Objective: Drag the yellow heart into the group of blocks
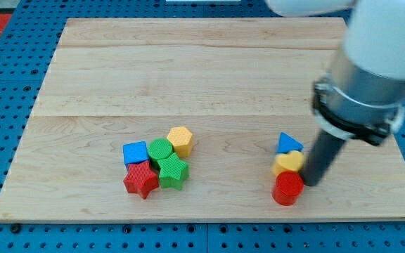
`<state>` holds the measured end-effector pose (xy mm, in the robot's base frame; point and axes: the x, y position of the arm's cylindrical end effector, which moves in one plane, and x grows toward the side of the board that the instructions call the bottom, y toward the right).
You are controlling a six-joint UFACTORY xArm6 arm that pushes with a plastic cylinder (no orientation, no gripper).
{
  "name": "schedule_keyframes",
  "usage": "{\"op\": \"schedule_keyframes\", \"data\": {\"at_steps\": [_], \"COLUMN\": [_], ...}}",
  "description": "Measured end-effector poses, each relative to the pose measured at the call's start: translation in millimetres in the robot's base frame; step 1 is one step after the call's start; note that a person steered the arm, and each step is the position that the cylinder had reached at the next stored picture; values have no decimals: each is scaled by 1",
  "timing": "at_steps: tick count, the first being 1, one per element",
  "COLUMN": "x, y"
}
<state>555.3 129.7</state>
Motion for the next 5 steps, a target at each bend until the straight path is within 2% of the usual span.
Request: {"op": "schedule_keyframes", "data": {"at_steps": [2, 3, 4, 5], "x": [-61, -41, -27, -25], "y": [-33, -60, -58, -125]}}
